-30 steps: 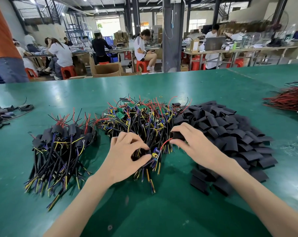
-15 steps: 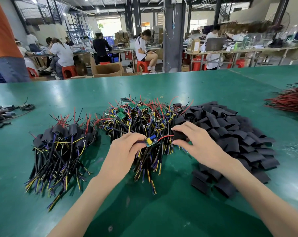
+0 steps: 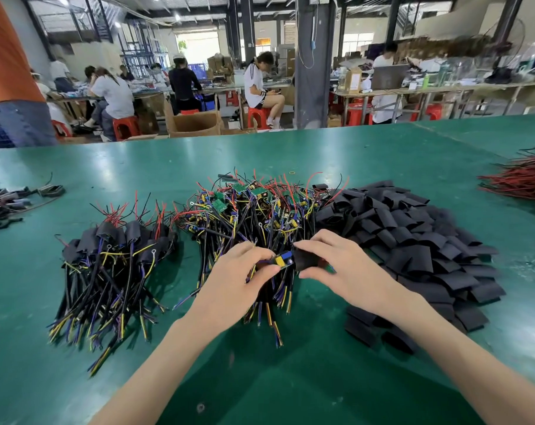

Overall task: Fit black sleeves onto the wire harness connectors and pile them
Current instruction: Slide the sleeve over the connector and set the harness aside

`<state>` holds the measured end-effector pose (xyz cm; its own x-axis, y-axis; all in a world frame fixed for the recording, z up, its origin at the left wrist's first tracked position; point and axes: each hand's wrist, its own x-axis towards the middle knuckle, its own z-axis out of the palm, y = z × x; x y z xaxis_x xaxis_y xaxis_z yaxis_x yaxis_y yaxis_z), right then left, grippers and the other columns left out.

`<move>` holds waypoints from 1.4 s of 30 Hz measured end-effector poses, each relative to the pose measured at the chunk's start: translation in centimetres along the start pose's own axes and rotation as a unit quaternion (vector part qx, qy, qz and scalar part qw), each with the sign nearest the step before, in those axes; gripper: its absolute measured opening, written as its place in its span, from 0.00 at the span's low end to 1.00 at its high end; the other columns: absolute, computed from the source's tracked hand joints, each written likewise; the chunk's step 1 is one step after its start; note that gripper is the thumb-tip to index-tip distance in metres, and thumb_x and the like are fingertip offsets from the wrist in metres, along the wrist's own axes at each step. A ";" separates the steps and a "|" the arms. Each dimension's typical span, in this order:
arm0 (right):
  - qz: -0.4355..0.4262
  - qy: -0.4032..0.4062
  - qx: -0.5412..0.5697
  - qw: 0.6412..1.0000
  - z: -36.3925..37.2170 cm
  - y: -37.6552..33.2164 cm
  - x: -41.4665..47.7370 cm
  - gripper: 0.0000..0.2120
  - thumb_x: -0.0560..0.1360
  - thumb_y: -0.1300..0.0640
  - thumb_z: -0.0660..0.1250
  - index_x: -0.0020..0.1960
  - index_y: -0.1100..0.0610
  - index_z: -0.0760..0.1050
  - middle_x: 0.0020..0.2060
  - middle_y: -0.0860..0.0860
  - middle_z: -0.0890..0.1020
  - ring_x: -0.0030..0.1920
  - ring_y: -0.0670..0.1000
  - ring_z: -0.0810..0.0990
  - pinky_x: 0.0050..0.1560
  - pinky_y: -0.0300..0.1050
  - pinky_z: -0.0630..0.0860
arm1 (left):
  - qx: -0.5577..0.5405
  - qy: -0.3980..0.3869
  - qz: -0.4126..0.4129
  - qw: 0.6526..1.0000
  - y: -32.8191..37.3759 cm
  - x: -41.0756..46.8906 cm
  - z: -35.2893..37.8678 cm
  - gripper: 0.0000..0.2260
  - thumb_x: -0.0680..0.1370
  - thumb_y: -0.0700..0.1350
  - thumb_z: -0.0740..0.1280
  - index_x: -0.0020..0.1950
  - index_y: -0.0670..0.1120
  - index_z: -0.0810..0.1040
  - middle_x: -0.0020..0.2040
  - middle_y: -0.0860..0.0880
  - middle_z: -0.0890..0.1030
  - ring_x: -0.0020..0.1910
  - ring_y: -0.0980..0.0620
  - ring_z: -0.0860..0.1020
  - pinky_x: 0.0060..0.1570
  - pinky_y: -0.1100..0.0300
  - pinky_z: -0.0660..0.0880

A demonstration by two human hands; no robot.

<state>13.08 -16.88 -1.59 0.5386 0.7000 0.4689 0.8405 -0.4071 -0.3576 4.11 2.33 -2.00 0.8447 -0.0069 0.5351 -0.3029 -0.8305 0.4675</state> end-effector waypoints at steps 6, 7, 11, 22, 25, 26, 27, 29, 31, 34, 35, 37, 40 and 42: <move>-0.009 0.008 0.031 0.999 -0.1 -0.3 0.0 0.17 0.70 0.55 0.73 0.57 0.58 0.79 0.47 0.52 0.77 0.43 0.51 0.75 0.47 0.41 0.71 | 0.044 -0.019 0.036 0.998 0.1 0.1 -0.1 0.08 0.75 0.41 0.70 0.53 0.42 0.82 0.41 0.53 0.72 0.42 0.50 0.72 0.46 0.64 0.65; -0.007 0.008 0.043 0.999 -0.1 -0.3 0.1 0.16 0.70 0.55 0.74 0.56 0.58 0.80 0.46 0.52 0.78 0.43 0.50 0.76 0.46 0.39 0.71 | 0.054 -0.020 0.042 0.997 0.1 0.1 -0.1 0.08 0.75 0.41 0.70 0.53 0.42 0.82 0.41 0.54 0.71 0.42 0.50 0.72 0.46 0.63 0.65; 0.020 0.027 0.093 0.995 -0.2 -0.6 0.1 0.16 0.67 0.57 0.76 0.55 0.58 0.81 0.45 0.51 0.78 0.41 0.49 0.75 0.44 0.39 0.71 | 0.072 -0.020 0.053 0.996 0.2 0.1 -0.2 0.08 0.75 0.42 0.70 0.52 0.42 0.82 0.41 0.53 0.72 0.42 0.50 0.71 0.46 0.57 0.66; -0.044 0.028 0.012 0.999 0.8 -1.7 -0.4 0.17 0.70 0.58 0.73 0.58 0.61 0.79 0.48 0.55 0.77 0.45 0.53 0.77 0.50 0.41 0.73 | 0.043 -0.012 0.038 0.998 0.2 0.1 0.1 0.06 0.74 0.43 0.70 0.48 0.43 0.82 0.40 0.53 0.73 0.41 0.58 0.66 0.46 0.58 0.65; -0.044 0.007 0.002 0.999 0.8 -1.5 -0.3 0.21 0.71 0.57 0.72 0.63 0.61 0.76 0.50 0.56 0.76 0.48 0.53 0.77 0.53 0.46 0.74 | 0.020 0.000 0.029 0.999 0.5 0.2 0.1 0.04 0.73 0.43 0.71 0.46 0.44 0.81 0.38 0.60 0.69 0.41 0.62 0.65 0.46 0.63 0.63; -0.046 0.000 -0.002 0.999 0.8 -1.5 -0.3 0.22 0.72 0.57 0.72 0.64 0.61 0.75 0.51 0.56 0.76 0.48 0.53 0.76 0.53 0.47 0.74 | 0.016 0.000 0.028 0.999 0.5 0.1 0.1 0.04 0.73 0.43 0.71 0.46 0.44 0.81 0.38 0.61 0.69 0.41 0.62 0.65 0.46 0.65 0.63; -0.049 -0.004 -0.007 0.999 0.8 -1.5 -0.3 0.22 0.72 0.57 0.71 0.65 0.61 0.74 0.51 0.56 0.75 0.48 0.53 0.76 0.53 0.48 0.74 | 0.014 -0.001 0.027 1.000 0.5 0.2 0.1 0.04 0.73 0.43 0.71 0.45 0.44 0.81 0.38 0.61 0.69 0.41 0.61 0.65 0.46 0.66 0.63; -0.055 -0.007 -0.011 0.998 0.7 -1.5 -0.3 0.21 0.73 0.58 0.71 0.65 0.61 0.74 0.50 0.55 0.75 0.47 0.53 0.76 0.51 0.47 0.74 | 0.012 -0.001 0.019 1.000 0.5 0.2 0.1 0.04 0.73 0.43 0.72 0.45 0.44 0.81 0.38 0.58 0.71 0.40 0.59 0.66 0.44 0.66 0.63; -0.056 -0.013 -0.007 0.998 0.6 -1.5 -0.3 0.20 0.74 0.59 0.70 0.64 0.61 0.74 0.49 0.55 0.76 0.46 0.53 0.76 0.50 0.48 0.74 | 0.011 -0.002 0.009 1.000 0.4 0.2 0.0 0.05 0.72 0.44 0.73 0.44 0.44 0.81 0.38 0.54 0.73 0.40 0.56 0.68 0.41 0.65 0.63; -0.051 -0.031 0.001 0.998 0.6 -1.4 -0.3 0.20 0.74 0.58 0.70 0.65 0.60 0.74 0.49 0.55 0.76 0.47 0.53 0.76 0.52 0.47 0.72 | 0.014 -0.008 0.004 1.000 0.4 0.2 0.2 0.06 0.71 0.45 0.73 0.43 0.43 0.82 0.39 0.54 0.73 0.40 0.54 0.68 0.42 0.66 0.62; -0.052 -0.037 0.006 0.998 0.7 -1.5 -0.3 0.20 0.74 0.58 0.70 0.65 0.59 0.74 0.49 0.54 0.76 0.47 0.53 0.75 0.52 0.45 0.71 | 0.021 -0.013 0.007 1.000 0.3 0.2 0.3 0.07 0.71 0.46 0.73 0.43 0.43 0.82 0.39 0.55 0.72 0.41 0.53 0.69 0.43 0.65 0.62; -0.056 -0.050 0.015 0.997 0.7 -1.6 -0.2 0.20 0.73 0.59 0.70 0.64 0.59 0.74 0.48 0.54 0.76 0.46 0.52 0.75 0.51 0.42 0.70 | 0.028 -0.021 0.010 0.999 0.1 0.1 0.5 0.08 0.70 0.47 0.73 0.43 0.43 0.82 0.39 0.56 0.71 0.42 0.51 0.70 0.45 0.63 0.63; -0.064 -0.054 0.017 0.996 0.6 -1.7 -0.2 0.20 0.73 0.59 0.70 0.64 0.60 0.74 0.48 0.54 0.76 0.45 0.50 0.74 0.50 0.40 0.69 | 0.018 -0.016 0.004 1.000 -0.1 0.1 0.5 0.09 0.70 0.50 0.73 0.42 0.44 0.81 0.37 0.58 0.69 0.41 0.55 0.69 0.44 0.69 0.62; -0.064 -0.053 0.016 0.996 0.6 -1.7 -0.2 0.20 0.74 0.59 0.69 0.65 0.60 0.74 0.49 0.54 0.76 0.46 0.51 0.75 0.52 0.42 0.70 | 0.010 -0.014 0.000 1.000 -0.2 0.2 0.4 0.11 0.69 0.52 0.72 0.40 0.45 0.81 0.35 0.59 0.69 0.39 0.60 0.67 0.42 0.71 0.62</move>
<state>11.50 -15.97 -1.55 0.4160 0.8042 0.4246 0.8988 -0.2927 -0.3262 4.55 2.28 -2.25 0.8570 -0.0234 0.5147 -0.2953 -0.8410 0.4534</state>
